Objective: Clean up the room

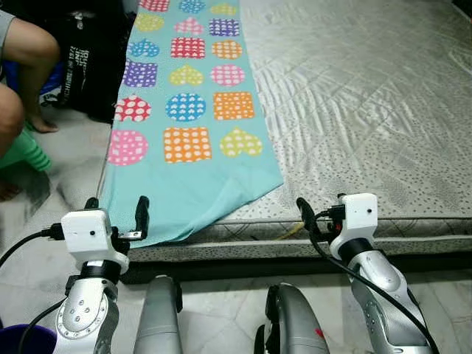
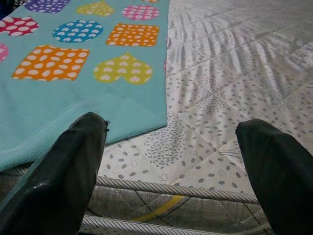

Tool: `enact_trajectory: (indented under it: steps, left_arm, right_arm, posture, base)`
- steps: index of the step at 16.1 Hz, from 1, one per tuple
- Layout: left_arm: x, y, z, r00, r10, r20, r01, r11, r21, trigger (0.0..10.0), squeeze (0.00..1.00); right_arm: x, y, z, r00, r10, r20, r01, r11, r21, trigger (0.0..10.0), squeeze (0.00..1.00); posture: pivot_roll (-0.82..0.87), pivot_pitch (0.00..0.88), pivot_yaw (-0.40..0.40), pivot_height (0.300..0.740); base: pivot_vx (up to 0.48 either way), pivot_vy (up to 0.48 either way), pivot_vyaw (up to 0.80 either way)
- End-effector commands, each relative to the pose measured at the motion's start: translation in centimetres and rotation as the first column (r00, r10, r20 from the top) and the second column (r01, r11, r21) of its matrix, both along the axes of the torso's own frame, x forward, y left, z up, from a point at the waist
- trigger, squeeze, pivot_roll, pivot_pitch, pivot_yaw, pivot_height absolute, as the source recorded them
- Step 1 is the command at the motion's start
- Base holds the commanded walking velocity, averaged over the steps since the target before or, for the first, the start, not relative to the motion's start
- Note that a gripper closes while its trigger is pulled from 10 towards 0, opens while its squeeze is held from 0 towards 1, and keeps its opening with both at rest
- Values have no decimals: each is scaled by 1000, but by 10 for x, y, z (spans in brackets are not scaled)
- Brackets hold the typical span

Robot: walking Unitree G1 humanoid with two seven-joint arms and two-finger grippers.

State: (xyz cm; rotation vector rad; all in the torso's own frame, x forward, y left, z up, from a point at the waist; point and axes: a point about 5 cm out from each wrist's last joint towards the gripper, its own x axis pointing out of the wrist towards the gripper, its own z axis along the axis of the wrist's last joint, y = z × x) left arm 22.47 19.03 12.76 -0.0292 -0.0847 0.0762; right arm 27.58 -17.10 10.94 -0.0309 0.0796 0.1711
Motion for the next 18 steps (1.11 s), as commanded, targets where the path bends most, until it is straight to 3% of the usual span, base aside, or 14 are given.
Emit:
enact_trajectory:
  steps: [1,10,18]
  left_arm:
    - [-2,-1,0,1000,-16,3,16,1000,1,10000,0]
    - [-1,-2,1,1000,-26,10,26,1000,3,10000,0]
    - [1,0,0,1000,-15,-2,15,1000,-11,10000,0]
  right_arm:
    - [-1,-2,-2,1000,-1,-10,1,1000,-17,10000,0]
    - [2,-2,-3,1000,-2,-16,2,1000,-13,10000,0]
    - [6,-1,-4,999,40,-22,-41,998,-38,10000,0]
  posture:
    - [69,199,-48,611]
    - [69,204,-48,611]
    - [70,208,-51,611]
  base:
    - [371,0,0]
    - [379,0,0]
    - [0,0,0]
